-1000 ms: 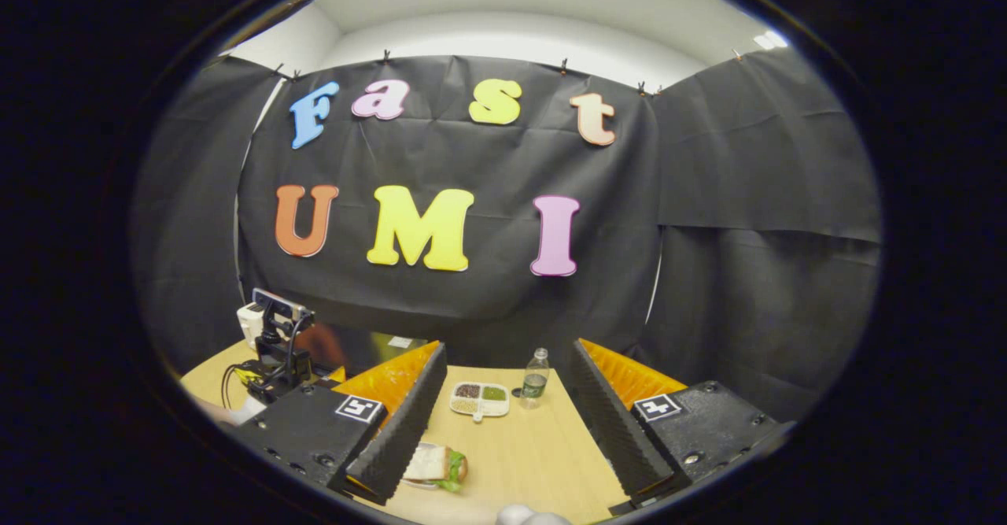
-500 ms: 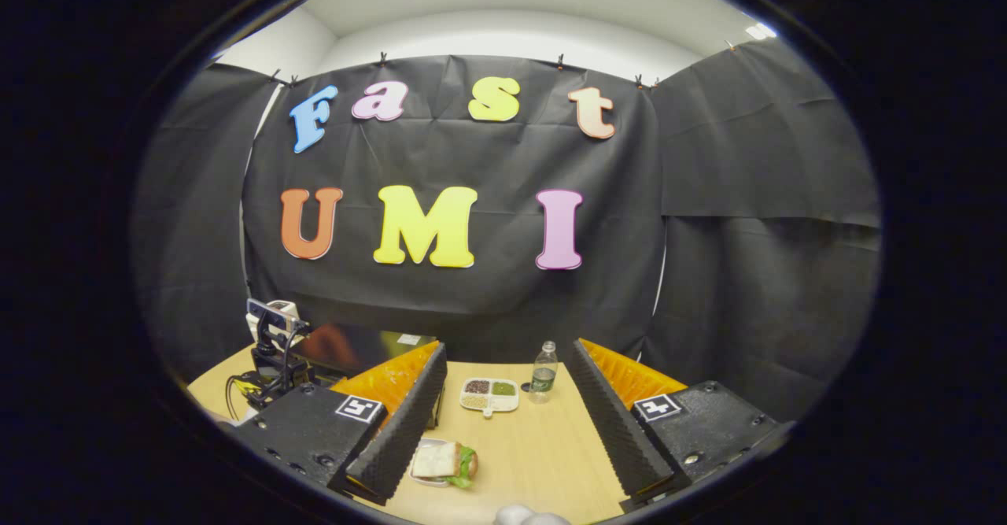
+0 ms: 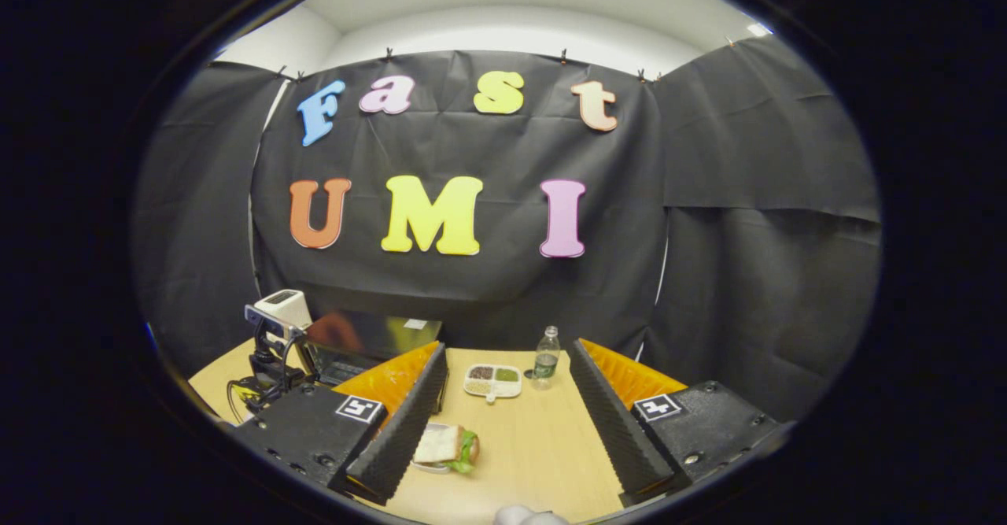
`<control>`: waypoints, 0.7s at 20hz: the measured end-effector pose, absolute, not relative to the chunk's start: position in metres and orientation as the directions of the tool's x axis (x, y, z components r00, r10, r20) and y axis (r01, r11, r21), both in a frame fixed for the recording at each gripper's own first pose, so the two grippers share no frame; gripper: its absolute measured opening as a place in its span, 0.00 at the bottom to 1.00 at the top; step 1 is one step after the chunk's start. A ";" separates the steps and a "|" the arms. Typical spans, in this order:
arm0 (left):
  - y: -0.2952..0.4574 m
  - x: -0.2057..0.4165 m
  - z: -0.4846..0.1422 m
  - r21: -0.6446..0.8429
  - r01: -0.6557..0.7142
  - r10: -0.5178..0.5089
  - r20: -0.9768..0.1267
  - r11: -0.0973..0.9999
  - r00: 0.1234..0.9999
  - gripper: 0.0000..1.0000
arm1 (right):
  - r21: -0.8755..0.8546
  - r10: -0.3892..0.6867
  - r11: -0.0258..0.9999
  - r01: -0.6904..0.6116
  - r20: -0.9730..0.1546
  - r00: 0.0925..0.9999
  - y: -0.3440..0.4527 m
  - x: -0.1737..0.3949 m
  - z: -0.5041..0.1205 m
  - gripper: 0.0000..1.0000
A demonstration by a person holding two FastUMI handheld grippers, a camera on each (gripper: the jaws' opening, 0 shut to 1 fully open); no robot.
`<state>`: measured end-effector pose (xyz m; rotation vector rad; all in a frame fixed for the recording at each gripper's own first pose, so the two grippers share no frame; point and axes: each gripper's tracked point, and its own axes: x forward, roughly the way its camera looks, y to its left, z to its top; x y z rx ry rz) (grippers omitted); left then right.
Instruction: Open the electric oven with the left hand, put the food in, and close the electric oven.
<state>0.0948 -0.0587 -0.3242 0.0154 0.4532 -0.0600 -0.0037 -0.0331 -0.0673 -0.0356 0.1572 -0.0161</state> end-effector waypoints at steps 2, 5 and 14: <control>-0.059 0.085 -0.332 0.001 0.062 -0.055 -0.453 0.998 0.890 0.98 | -0.032 -0.015 0.999 0.010 -0.171 0.985 -0.032 -0.008 -0.074 0.98; -0.059 0.072 -0.345 0.005 0.066 -0.055 -0.474 0.998 0.879 0.98 | -0.036 -0.013 0.999 0.006 -0.184 0.983 -0.030 -0.013 -0.083 0.98; -0.058 0.041 -0.394 0.011 0.077 -0.057 -0.574 0.997 0.817 0.89 | -0.034 -0.008 0.999 0.001 -0.219 0.976 -0.027 -0.019 -0.103 0.98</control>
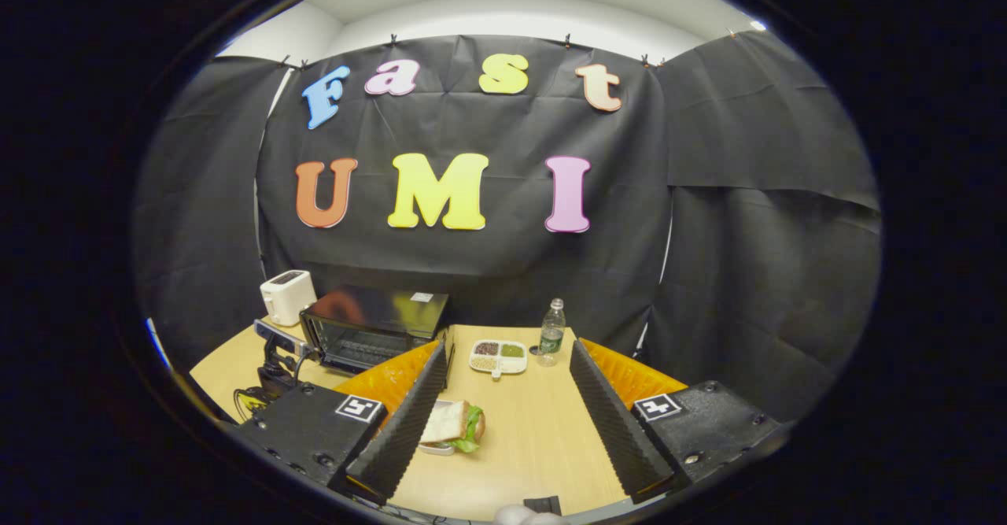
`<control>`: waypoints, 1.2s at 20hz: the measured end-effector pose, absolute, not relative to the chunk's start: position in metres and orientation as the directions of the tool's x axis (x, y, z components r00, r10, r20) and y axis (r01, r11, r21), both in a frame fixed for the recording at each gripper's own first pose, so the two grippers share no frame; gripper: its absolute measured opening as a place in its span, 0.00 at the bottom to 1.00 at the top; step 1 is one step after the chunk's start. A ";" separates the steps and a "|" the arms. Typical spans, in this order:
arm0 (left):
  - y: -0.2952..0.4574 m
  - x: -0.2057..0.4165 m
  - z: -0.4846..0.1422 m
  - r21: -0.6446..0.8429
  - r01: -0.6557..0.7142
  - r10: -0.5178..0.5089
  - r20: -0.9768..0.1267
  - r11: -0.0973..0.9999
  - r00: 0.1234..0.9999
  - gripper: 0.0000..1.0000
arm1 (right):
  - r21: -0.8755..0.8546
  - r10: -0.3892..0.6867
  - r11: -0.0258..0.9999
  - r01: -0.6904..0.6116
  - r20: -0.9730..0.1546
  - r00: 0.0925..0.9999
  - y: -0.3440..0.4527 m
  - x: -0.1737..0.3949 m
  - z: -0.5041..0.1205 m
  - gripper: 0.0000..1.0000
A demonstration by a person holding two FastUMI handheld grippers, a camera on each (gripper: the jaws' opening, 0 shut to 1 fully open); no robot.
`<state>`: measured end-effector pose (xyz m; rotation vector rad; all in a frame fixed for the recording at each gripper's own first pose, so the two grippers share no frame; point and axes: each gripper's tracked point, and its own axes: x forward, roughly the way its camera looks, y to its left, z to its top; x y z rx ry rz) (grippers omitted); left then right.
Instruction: Open the electric oven with the left hand, put the food in, and close the electric oven.
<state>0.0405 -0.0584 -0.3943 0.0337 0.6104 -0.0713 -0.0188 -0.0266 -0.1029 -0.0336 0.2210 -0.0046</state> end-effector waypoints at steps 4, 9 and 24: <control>-0.056 0.031 -0.422 0.007 0.079 -0.057 -0.627 0.997 0.777 0.96 | -0.045 -0.002 0.999 -0.009 -0.239 0.971 -0.024 -0.021 -0.114 0.98; -0.056 0.028 -0.427 0.012 0.082 -0.057 -0.628 0.997 0.776 0.96 | -0.046 0.006 0.999 -0.019 -0.259 0.966 -0.022 -0.018 -0.126 0.98; -0.005 0.005 -0.216 0.025 0.034 -0.024 -0.332 0.999 0.943 0.96 | 0.019 0.082 0.997 -0.081 -0.408 0.909 -0.007 0.007 -0.236 0.98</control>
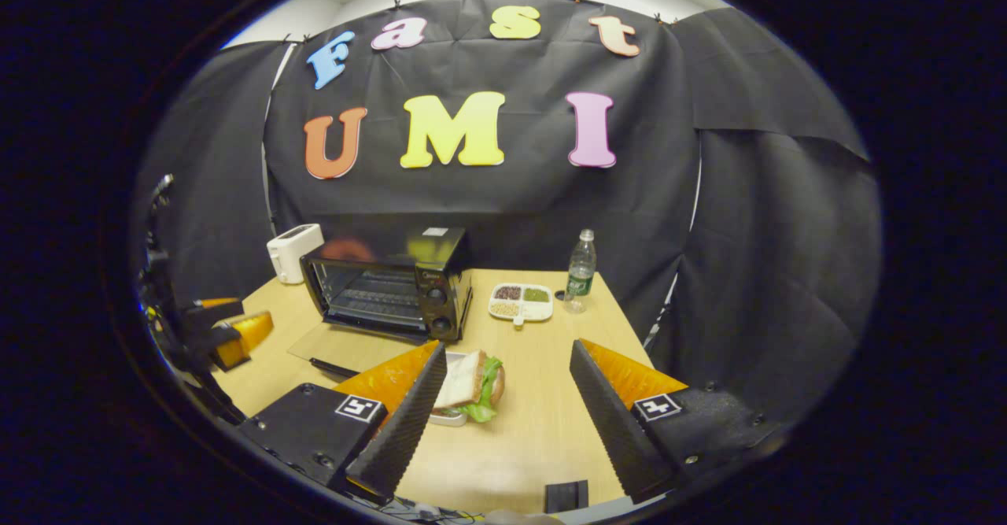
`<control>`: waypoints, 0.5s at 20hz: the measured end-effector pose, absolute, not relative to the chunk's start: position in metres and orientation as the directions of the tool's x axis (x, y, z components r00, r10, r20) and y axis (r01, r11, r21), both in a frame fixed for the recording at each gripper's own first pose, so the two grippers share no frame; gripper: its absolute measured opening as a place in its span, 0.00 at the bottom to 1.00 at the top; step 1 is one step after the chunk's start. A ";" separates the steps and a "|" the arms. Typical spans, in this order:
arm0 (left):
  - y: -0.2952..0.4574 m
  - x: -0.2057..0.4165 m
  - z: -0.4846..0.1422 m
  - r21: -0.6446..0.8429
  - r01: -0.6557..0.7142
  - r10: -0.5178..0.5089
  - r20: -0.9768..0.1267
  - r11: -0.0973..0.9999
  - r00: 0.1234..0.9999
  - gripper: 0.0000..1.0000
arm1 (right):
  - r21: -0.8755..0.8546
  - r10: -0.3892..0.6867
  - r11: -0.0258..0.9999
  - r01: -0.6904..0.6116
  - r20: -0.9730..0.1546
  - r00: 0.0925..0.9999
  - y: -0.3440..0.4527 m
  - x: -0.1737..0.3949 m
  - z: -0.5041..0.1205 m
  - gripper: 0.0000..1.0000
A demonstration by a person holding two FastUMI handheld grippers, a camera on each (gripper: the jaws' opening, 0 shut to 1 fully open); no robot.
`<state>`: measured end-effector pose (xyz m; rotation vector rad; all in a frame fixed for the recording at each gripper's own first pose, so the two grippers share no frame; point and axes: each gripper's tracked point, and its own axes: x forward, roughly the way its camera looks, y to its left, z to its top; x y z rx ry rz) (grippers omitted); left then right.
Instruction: Open the electric oven with the left hand, put the food in, and close the electric oven.
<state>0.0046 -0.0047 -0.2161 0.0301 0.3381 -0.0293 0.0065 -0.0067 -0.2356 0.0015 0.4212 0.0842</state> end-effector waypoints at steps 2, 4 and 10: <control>-0.002 0.003 -0.179 0.015 0.017 -0.013 -0.263 1.000 0.965 0.95 | 0.045 0.105 0.994 -0.095 -0.448 0.888 -0.002 0.009 -0.263 0.98; 0.000 0.001 -0.147 -0.003 -0.001 0.000 -0.204 1.000 0.979 0.95 | 0.079 0.133 0.991 -0.108 -0.485 0.864 0.004 0.015 -0.286 0.98; -0.004 -0.013 -0.092 0.018 -0.032 0.034 -0.104 0.999 0.994 0.95 | 0.135 0.201 0.979 -0.151 -0.563 0.802 0.017 0.044 -0.340 1.00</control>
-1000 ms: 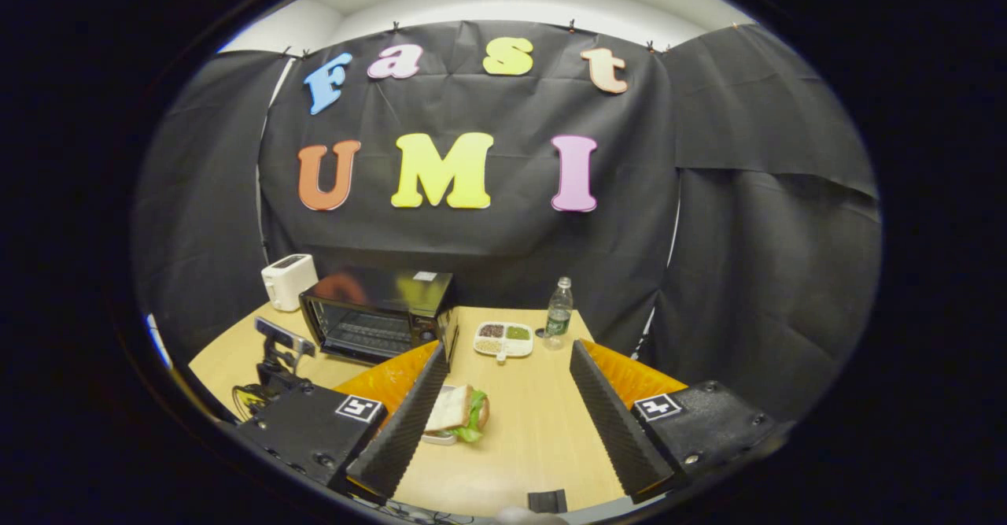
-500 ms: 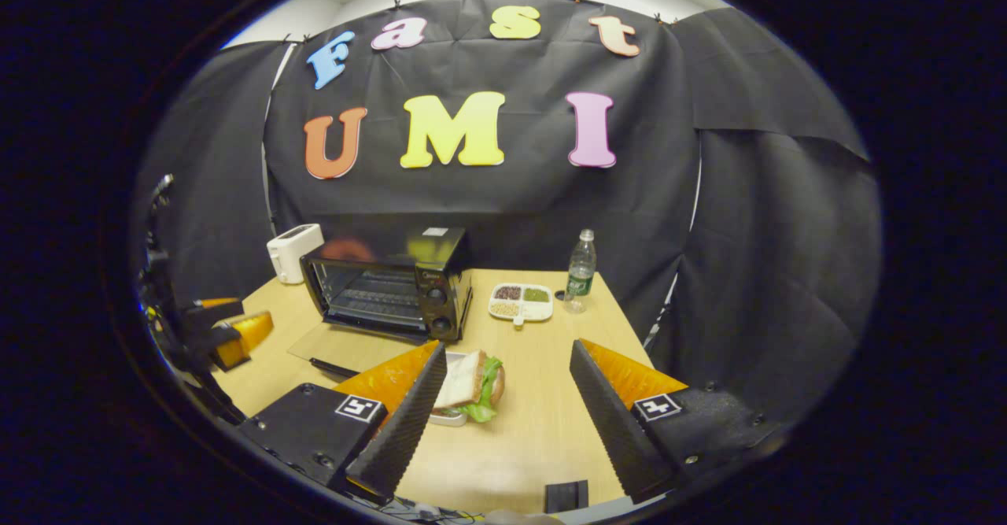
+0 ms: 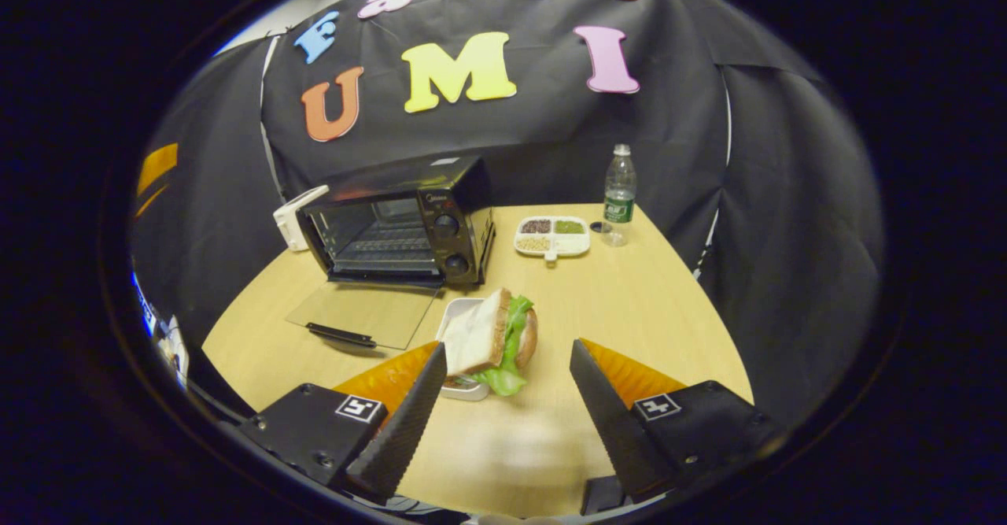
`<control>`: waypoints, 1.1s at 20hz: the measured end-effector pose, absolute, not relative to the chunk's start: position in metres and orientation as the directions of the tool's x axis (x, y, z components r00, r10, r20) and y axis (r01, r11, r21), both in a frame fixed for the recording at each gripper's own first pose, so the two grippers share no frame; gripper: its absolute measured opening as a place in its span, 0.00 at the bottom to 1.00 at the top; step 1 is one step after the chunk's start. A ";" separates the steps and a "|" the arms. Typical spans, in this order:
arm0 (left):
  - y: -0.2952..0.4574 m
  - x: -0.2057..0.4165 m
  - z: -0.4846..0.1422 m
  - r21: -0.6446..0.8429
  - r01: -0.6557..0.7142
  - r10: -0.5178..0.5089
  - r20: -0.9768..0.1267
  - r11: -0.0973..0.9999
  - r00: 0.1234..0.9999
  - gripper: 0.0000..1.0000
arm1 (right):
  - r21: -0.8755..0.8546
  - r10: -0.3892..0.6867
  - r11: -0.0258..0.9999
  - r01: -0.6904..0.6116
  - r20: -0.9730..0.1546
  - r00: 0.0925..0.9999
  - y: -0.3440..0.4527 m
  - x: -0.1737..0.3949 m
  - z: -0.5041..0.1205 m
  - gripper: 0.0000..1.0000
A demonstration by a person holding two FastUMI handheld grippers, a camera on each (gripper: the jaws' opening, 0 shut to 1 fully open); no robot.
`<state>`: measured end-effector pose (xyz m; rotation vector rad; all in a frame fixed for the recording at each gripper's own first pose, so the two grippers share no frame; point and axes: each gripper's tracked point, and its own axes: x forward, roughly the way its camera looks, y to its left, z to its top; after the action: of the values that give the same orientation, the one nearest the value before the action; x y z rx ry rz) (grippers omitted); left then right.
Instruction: Open the electric oven with the left hand, put the food in, and close the electric oven.
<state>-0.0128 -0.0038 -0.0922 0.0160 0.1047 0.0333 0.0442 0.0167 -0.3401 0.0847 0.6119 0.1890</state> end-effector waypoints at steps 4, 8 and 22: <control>-0.007 -0.015 -0.081 0.040 -0.059 0.062 -0.087 0.997 0.994 0.95 | 0.147 0.237 0.972 -0.186 -0.598 0.765 0.019 0.073 -0.363 0.98; -0.009 -0.012 -0.072 0.050 -0.084 0.088 -0.071 0.995 0.994 0.95 | 0.213 0.297 0.955 -0.208 -0.633 0.715 0.030 0.096 -0.378 0.96; -0.013 0.012 -0.080 0.052 -0.077 0.083 -0.111 0.996 0.990 0.95 | 0.429 0.435 0.887 -0.171 -0.649 0.624 0.046 0.115 -0.384 0.44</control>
<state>0.0124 -0.0135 -0.0799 0.0480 0.1130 0.0802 0.1155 0.0463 -0.3842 0.3439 0.8283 0.3555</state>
